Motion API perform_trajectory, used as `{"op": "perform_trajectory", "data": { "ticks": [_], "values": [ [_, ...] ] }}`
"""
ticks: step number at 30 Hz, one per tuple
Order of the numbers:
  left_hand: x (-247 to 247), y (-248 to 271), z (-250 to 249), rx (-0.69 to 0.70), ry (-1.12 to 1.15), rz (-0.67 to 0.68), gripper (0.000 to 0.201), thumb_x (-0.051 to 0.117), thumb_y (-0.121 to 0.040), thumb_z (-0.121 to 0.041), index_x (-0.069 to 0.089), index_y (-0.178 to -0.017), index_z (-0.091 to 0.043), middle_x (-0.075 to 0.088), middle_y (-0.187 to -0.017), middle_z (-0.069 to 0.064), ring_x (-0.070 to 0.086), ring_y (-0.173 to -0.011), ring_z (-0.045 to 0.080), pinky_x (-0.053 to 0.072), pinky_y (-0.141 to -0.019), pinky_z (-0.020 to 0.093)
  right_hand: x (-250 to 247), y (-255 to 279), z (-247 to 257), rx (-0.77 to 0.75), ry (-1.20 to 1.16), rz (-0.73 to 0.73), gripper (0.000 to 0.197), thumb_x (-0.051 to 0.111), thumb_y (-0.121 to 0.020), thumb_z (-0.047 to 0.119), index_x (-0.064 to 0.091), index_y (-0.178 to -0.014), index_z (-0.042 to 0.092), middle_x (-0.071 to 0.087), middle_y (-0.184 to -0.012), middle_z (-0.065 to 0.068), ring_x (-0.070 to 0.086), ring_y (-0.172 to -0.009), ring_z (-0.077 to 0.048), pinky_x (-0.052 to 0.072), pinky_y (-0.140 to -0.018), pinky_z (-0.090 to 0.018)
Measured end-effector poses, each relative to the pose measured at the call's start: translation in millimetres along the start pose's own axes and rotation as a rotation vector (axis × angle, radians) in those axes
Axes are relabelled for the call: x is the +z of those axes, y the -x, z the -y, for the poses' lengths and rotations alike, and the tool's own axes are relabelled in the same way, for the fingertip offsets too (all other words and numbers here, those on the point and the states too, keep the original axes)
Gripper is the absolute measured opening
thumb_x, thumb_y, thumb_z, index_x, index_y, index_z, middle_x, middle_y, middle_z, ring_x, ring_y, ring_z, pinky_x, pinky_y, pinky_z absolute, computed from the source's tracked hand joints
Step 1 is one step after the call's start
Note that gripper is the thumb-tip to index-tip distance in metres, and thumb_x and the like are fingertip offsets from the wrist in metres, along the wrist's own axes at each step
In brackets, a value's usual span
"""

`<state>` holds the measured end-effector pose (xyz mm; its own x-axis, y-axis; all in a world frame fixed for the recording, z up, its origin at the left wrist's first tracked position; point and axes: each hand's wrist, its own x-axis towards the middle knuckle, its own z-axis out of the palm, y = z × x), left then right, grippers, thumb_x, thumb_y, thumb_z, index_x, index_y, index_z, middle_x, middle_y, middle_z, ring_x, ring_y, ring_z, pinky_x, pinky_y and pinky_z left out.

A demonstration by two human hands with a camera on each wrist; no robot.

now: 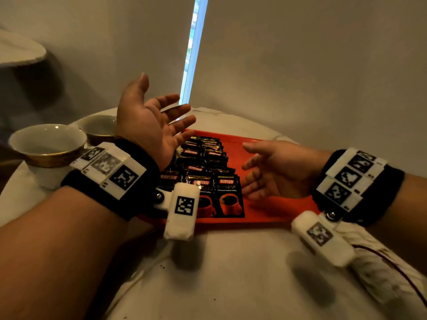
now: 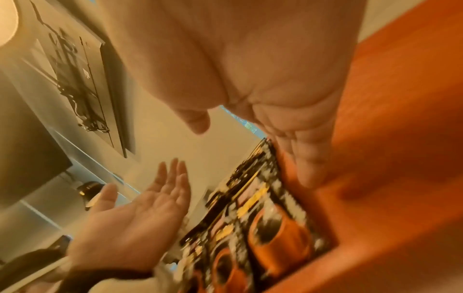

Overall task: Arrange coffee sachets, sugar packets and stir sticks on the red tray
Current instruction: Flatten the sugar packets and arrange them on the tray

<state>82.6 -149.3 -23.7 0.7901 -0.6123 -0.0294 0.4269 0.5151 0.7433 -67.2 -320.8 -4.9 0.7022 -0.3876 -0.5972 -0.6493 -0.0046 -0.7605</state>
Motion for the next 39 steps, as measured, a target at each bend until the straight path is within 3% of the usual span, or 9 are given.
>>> {"op": "perform_trajectory", "data": {
  "ticks": [5,8,10,13,16,23,27,33,39],
  "values": [
    [1.0,6.1,-0.3,0.007,-0.013,-0.018,0.066,0.036,-0.095,-0.065,0.063,-0.122,-0.011,0.069,-0.119,0.015,0.065,-0.11,0.036,0.052,-0.092,0.05,23.1,4.4,-8.0,-0.047,-0.109,0.003,0.08,0.044,-0.096,0.062,0.027,-0.151,0.007,0.061,-0.122,-0.029,0.063,-0.111,-0.04,0.047,-0.098,-0.048],
    [2.3,9.7,0.6,0.014,-0.023,-0.027,0.066,0.036,-0.094,-0.065,0.063,-0.121,-0.011,0.069,-0.118,0.015,0.065,-0.109,0.036,0.051,-0.093,0.05,21.2,11.3,-10.0,-0.051,-0.069,-0.067,0.056,0.048,-0.097,0.054,0.044,-0.127,0.007,0.057,-0.101,-0.02,0.058,-0.084,-0.031,0.047,-0.071,-0.039],
    [3.5,11.3,1.4,0.016,-0.028,-0.025,0.066,0.036,-0.094,-0.065,0.064,-0.121,-0.011,0.069,-0.118,0.015,0.065,-0.109,0.036,0.05,-0.094,0.05,13.7,20.9,-14.5,-0.097,0.174,-0.131,0.033,0.058,-0.096,0.04,0.055,-0.109,0.01,0.058,-0.089,-0.015,0.054,-0.072,-0.025,0.045,-0.064,-0.034],
    [5.2,12.4,3.6,0.011,-0.036,-0.009,0.066,0.036,-0.094,-0.065,0.064,-0.121,-0.011,0.07,-0.118,0.015,0.065,-0.11,0.036,0.05,-0.096,0.05,4.2,40.6,-24.6,-0.175,0.878,-0.13,0.023,0.07,-0.091,0.033,0.074,-0.111,0.022,0.074,-0.101,0.006,0.066,-0.087,-0.012,0.051,-0.082,-0.028],
    [6.4,13.6,6.0,0.013,-0.055,0.004,0.067,0.035,-0.094,-0.065,0.063,-0.123,-0.011,0.07,-0.119,0.015,0.065,-0.111,0.035,0.049,-0.096,0.05,4.2,47.2,-33.9,-0.168,1.058,-0.051,0.025,0.073,-0.089,0.032,0.073,-0.114,0.033,0.07,-0.086,0.019,0.06,-0.068,0.009,0.045,-0.07,-0.016],
    [29.0,22.7,15.3,0.0,-0.089,0.061,0.068,0.031,-0.095,-0.064,0.062,-0.125,-0.012,0.069,-0.121,0.015,0.065,-0.112,0.035,0.049,-0.095,0.048,-7.6,52.1,-50.0,-0.236,0.892,-0.043,0.028,0.069,-0.091,0.014,0.073,-0.117,0.025,0.068,-0.08,0.013,0.058,-0.057,0.006,0.046,-0.055,-0.01],
    [55.3,27.4,19.5,-0.012,-0.19,0.161,0.069,0.028,-0.096,-0.064,0.063,-0.125,-0.012,0.072,-0.116,0.013,0.071,-0.103,0.032,0.05,-0.094,0.046,-47.9,82.0,-45.2,-0.324,0.915,-0.221,0.025,0.068,-0.091,0.015,0.072,-0.111,0.031,0.071,-0.101,0.012,0.064,-0.091,-0.005,0.05,-0.084,-0.022],
    [103.7,32.0,36.3,-0.131,-0.314,0.318,0.066,0.031,-0.093,-0.066,0.063,-0.116,-0.013,0.071,-0.114,0.012,0.071,-0.099,0.03,0.05,-0.074,0.04,-120.0,115.3,-79.7,-0.125,1.047,-0.307,0.019,0.063,-0.092,0.01,0.067,-0.092,0.029,0.069,-0.086,0.01,0.062,-0.081,-0.01,0.053,-0.079,-0.032],
    [110.9,33.7,73.1,-0.252,-0.309,0.462,0.064,0.03,-0.091,-0.066,0.06,-0.111,-0.013,0.068,-0.103,0.013,0.068,-0.087,0.029,0.044,-0.074,0.038,-122.2,109.9,-110.1,-0.051,1.207,-0.296,0.028,0.06,-0.095,0.027,0.063,-0.123,0.032,0.064,-0.118,0.015,0.06,-0.108,-0.008,0.049,-0.097,-0.028]
  ]
}}
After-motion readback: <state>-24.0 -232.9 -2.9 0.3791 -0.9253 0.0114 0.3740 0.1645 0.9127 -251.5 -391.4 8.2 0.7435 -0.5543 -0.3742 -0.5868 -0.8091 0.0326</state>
